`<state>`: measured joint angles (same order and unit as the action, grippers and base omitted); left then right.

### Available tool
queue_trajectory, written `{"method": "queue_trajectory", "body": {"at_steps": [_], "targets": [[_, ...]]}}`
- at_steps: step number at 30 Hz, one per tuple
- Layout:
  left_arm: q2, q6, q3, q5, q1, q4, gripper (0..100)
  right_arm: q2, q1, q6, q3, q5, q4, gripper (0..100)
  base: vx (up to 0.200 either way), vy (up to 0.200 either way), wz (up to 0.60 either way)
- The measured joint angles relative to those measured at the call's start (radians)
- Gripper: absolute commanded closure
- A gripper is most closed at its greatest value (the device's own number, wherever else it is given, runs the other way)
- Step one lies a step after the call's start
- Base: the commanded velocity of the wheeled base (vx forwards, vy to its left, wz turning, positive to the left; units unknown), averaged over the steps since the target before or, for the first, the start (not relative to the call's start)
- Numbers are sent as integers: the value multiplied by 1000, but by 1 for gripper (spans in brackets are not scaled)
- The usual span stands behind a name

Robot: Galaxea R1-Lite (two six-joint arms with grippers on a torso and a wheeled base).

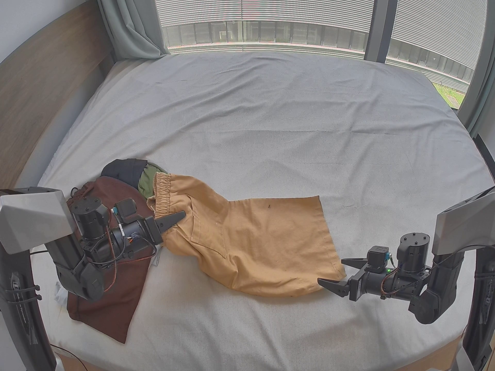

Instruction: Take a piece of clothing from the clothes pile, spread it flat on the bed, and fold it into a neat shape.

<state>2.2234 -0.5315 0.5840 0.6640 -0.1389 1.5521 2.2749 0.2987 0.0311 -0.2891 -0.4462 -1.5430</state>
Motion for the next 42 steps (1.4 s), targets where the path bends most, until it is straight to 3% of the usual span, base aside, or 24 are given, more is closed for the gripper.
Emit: {"method": "queue_trajectory", "body": {"at_steps": [18, 29, 42], "targets": [[-12, -17, 33, -17, -71, -2, 100, -22, 1, 0, -4, 0, 0, 0, 0, 0, 0], [-10, -105, 71, -17, -143, -1, 100, -25, 6, 0, -13, 0, 0, 0, 0, 0, 0], [26, -124, 124, -17, -191, -2, 100, -28, 7, 21, -39, 3, -1, 0, 0, 0, 0]]}}
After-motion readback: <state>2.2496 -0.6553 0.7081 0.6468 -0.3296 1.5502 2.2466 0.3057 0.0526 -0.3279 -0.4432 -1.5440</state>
